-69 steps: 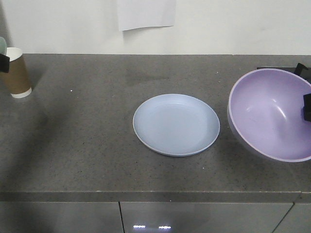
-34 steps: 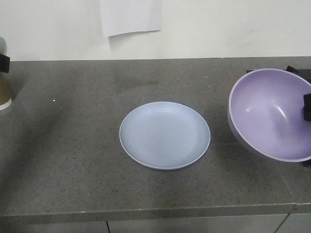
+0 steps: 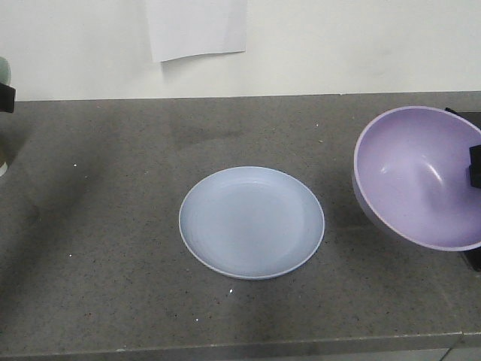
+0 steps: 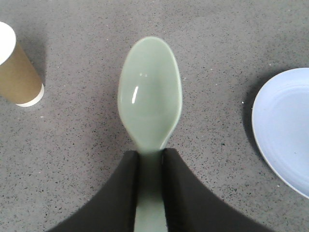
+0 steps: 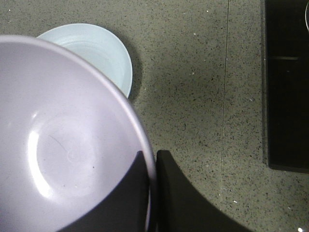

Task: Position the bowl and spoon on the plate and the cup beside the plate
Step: 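Drive closer and stop in front of the light blue plate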

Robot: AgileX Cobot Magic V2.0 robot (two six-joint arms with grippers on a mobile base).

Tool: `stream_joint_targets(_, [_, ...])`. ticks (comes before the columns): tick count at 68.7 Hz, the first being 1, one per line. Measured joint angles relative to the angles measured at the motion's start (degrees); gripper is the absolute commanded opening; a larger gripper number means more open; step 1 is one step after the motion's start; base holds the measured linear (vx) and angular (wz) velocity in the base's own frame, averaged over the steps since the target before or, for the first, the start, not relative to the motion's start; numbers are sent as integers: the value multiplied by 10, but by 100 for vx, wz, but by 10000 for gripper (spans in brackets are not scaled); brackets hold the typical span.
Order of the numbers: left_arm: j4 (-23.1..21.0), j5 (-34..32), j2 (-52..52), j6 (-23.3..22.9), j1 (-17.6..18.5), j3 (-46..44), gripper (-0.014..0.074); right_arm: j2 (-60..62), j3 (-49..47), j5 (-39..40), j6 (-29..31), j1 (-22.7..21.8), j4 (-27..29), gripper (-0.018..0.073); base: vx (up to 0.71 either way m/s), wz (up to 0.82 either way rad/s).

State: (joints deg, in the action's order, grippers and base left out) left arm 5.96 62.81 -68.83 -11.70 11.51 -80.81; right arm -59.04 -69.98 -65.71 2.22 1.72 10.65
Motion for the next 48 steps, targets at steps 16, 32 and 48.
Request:
stream_joint_targets(16, [0,0,0,0,0,0,-6,0,0,0,0,0,0,-6,4,5])
stream_joint_targets(32, [0,0,0,0,0,0,-6,0,0,0,0,0,0,-6,4,3])
stream_joint_targets(48, [0,0,0,0,0,0,-6,0,0,0,0,0,0,-6,6,2])
